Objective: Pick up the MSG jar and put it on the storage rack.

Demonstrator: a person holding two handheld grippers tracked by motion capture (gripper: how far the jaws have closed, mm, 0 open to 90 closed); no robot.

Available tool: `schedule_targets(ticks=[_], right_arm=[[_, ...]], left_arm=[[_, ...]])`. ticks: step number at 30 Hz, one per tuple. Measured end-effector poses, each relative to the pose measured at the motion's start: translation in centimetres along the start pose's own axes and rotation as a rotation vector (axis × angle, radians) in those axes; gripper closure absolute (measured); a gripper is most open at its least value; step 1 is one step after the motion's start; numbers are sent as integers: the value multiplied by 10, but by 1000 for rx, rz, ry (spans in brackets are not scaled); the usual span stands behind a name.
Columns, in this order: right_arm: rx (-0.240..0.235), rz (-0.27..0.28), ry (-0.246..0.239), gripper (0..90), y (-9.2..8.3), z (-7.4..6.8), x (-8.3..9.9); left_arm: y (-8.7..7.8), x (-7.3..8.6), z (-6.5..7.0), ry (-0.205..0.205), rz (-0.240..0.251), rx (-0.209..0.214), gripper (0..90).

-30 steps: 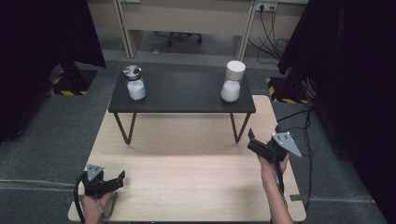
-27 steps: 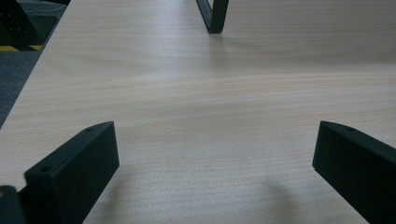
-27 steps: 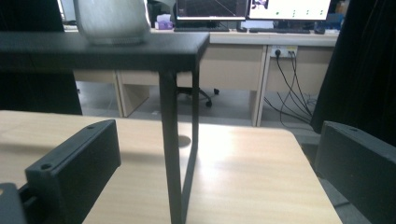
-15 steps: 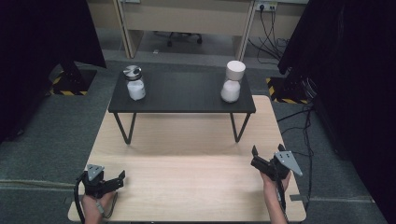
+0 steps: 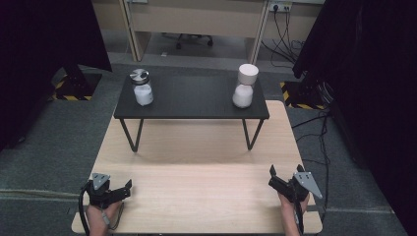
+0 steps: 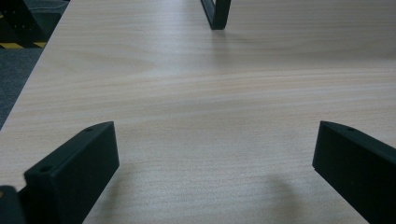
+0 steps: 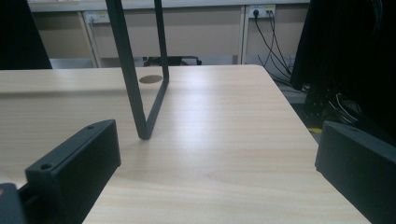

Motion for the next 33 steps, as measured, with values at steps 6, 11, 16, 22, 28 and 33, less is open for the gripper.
schedule_targets(ticks=[6,11,16,22,28,33], right_arm=[[4,-2,-12,2,-9,2,10],[16,0,2,2,-14,5,17],[29,11,20,2,-18,7,23],[49,21,45,2,-20,6,32],[35,20,5,2,-20,5,38],[35,41,-2,2,-25,4,41]], left_arm=[[1,0,1,3,-5,-4,0],[1,-1,1,6,-9,-7,0],[1,-1,2,9,-12,-7,0],[2,-1,3,13,-15,-10,0],[2,-1,4,18,-17,-13,0],[1,-1,3,14,-8,-12,0]])
Point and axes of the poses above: each handheld gripper's, and its own axes: y roughly forward along the jaws, x roughly out of its underside, z roughly to its right, the point moved 6 cm from there along y, roughly forward along the jaws, and after that the axes turned 15 degrees about z, right-handed, at the moved point
